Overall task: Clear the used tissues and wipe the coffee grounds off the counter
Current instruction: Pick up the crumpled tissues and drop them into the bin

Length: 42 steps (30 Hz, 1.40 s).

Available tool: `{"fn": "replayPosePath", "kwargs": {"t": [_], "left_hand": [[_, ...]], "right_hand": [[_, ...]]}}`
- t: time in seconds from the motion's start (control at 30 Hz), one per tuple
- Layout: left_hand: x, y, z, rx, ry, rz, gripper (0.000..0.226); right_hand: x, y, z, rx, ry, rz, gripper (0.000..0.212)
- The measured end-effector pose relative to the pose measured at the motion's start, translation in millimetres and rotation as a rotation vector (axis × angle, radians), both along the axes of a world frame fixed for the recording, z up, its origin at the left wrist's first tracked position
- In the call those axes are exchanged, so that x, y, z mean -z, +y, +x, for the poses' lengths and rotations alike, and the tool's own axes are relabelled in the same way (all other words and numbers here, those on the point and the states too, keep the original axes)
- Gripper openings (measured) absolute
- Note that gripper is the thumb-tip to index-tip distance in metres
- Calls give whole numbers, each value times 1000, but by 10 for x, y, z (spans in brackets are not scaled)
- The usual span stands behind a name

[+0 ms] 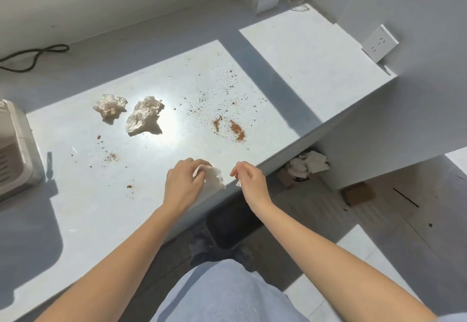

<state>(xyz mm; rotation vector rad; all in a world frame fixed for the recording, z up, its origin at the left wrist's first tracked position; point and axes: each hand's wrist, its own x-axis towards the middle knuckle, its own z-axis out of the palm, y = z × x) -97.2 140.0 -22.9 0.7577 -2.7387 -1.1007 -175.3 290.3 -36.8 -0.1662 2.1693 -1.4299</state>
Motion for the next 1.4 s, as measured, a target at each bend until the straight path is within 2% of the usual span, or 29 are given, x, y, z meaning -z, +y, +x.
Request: {"fn": "replayPosePath", "kwargs": {"t": [0.13, 0.27, 0.37, 0.47, 0.53, 0.6, 0.73, 0.83, 0.93, 1.07, 1.13, 1.2, 1.27, 1.33, 1.4], "left_hand": [[-38, 446, -32, 52, -68, 330, 31], [126, 800, -89, 108, -190, 529, 42], [298, 925, -67, -21, -228, 665, 36], [541, 956, -4, -164, -279, 579, 15], [751, 994, 14, -189, -364, 579, 4], [990, 1026, 23, -229, -458, 645, 9], [1499, 1069, 66, -329, -602, 675, 33], [1821, 1077, 108, -372, -705, 667, 38], [2069, 1077, 128, -289, -771, 529, 44], [2239, 1116, 86, -87, -811, 467, 32], [2271, 1134, 45, -48, -874, 546, 37], [2288, 1145, -18, -168, -910, 690, 49], [2255, 1139, -63, -336, -942, 793, 57], [2248, 1119, -72, -431, -909, 893, 59], [2241, 1080, -71, -465, -829, 989, 58]], "right_hand": [[15, -31, 30, -55, -53, -41, 31], [145, 100, 115, 54, -261, -94, 33], [336, 221, 148, 182, -425, -79, 39], [598, 329, 175, 453, -623, -73, 52], [806, 427, 241, 549, -675, -34, 56], [1026, 494, 355, 561, -704, 55, 53], [1508, 519, 492, 571, -738, 204, 50], [1786, 502, 554, 453, -677, 264, 42], [1951, 503, 614, 434, -643, 306, 35], [2095, 437, 612, 517, -669, 219, 31], [2139, 403, 594, 623, -700, 224, 31], [2161, 396, 576, 764, -797, 243, 37], [2151, 386, 516, 927, -1017, 90, 36], [2132, 376, 444, 1004, -1141, -9, 37], [2153, 413, 409, 997, -1119, 24, 34]]}}
